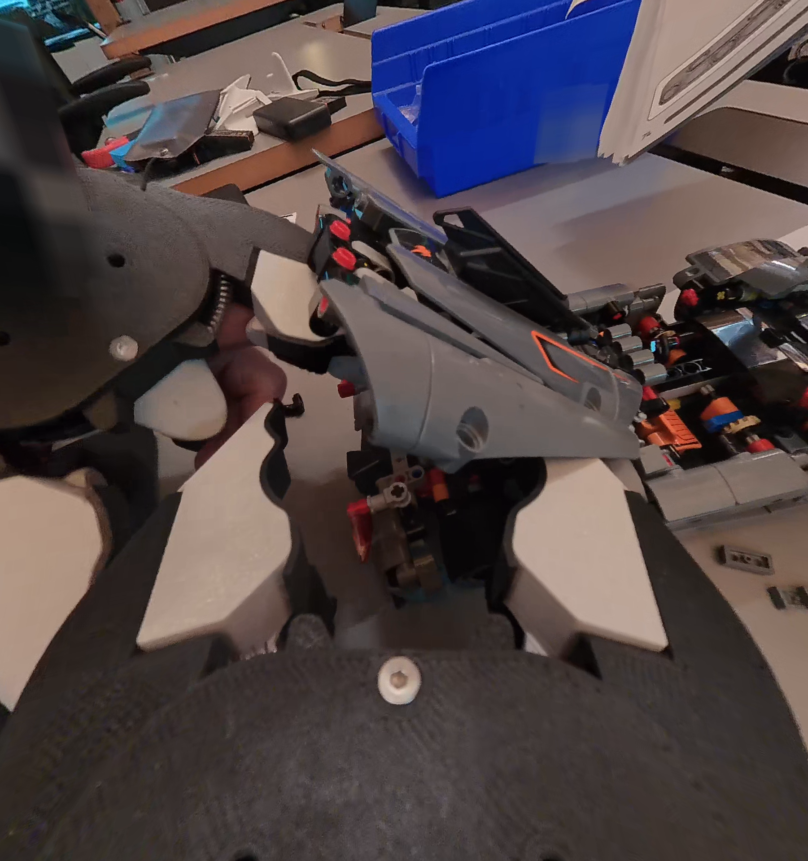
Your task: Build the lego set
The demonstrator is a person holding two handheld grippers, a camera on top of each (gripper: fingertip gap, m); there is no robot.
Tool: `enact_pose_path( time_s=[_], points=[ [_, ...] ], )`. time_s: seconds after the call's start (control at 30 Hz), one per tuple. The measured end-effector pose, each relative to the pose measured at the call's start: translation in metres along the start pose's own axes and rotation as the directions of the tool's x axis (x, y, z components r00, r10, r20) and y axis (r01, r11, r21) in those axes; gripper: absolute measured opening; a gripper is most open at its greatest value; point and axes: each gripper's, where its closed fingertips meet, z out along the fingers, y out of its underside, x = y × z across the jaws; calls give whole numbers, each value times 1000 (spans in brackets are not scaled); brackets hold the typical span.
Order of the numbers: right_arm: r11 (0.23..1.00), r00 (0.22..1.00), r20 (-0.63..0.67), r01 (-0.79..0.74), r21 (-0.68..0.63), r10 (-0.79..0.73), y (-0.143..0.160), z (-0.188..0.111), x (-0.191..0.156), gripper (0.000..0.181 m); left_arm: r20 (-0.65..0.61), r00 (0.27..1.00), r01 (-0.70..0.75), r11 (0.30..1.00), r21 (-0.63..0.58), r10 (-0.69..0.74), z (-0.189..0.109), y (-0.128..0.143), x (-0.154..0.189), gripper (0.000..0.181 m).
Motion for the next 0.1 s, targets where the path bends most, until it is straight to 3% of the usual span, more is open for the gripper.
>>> enact_pose_path(
  time_s=[0.03, 0.1],
  points=[
    [1000, 1000, -2, 2, 0, -2, 0, 0, 0, 100, 28, 999, -25, 998, -51, 26, 1, 6, -2, 157],
    [1000, 1000, -4, -1, 2, 1, -1, 0, 0, 99, 118, 992, -40, 996, -79, 49, 3, 10, -16, 157]
  ],
)
